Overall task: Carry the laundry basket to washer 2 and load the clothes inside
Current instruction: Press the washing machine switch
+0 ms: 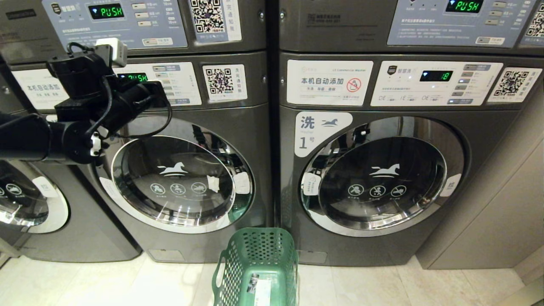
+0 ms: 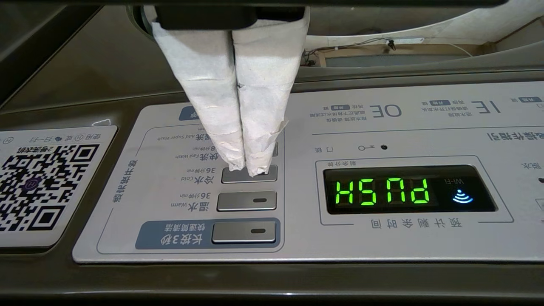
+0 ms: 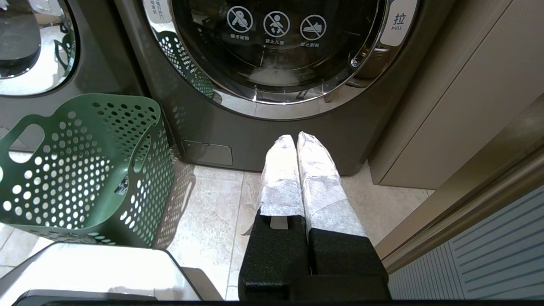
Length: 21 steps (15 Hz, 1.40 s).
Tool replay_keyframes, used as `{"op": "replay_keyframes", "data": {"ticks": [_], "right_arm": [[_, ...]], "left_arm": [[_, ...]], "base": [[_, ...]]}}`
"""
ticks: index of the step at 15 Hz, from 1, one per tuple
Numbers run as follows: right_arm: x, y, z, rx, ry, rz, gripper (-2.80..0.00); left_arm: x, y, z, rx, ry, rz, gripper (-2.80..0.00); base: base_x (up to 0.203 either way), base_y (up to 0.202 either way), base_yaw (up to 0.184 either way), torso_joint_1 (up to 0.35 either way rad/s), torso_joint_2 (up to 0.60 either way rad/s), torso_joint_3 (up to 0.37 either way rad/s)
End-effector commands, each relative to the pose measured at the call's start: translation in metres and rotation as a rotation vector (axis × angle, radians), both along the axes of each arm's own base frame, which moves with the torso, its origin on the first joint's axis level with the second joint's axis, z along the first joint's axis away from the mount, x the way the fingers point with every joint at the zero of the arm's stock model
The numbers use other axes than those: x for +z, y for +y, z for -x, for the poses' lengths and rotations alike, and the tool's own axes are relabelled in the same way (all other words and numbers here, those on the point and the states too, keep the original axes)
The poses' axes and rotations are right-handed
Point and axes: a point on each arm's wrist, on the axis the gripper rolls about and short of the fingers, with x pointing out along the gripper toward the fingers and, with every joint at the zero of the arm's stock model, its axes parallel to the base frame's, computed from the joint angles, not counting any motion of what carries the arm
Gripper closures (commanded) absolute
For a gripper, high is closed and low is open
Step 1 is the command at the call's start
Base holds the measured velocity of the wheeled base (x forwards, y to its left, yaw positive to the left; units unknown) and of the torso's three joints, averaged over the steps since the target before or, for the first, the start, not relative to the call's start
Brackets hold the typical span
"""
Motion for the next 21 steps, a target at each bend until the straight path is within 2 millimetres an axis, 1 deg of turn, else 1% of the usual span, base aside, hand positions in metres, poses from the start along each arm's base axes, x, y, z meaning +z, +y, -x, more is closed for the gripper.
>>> {"op": "replay_keyframes", "data": {"ticks": [1,3,8,17,21], "right_arm": [[0.000,0.000,0.000,0.001,0.003,0.001,0.00],[0.000,0.000,0.000,0.001,0.003,0.001,0.00],[0.000,0.000,0.000,0.001,0.002,0.001,0.00],[0.000,0.000,0.000,0.001,0.003,0.001,0.00],[0.000,0.000,0.000,0.001,0.003,0.001,0.00]], "left_arm": [[0.001,0.000,0.000,0.000,-0.005,0.001,0.00],[0.001,0.000,-0.001,0.001,0.003,0.000,0.00],[0.007,0.000,-0.008,0.001,0.033,-0.002,0.00],[0.002,-0.001,-0.014,0.005,0.049,-0.001,0.00],[0.005,-0.002,-0.019,0.028,0.032,0.005,0.00]], "base": [[0.000,0.000,0.000,0.000,0.00,0.000],[0.000,0.000,0.000,0.000,0.00,0.000],[0.000,0.000,0.000,0.000,0.00,0.000],[0.000,0.000,0.000,0.000,0.00,0.000],[0.000,0.000,0.000,0.000,0.00,0.000]]}}
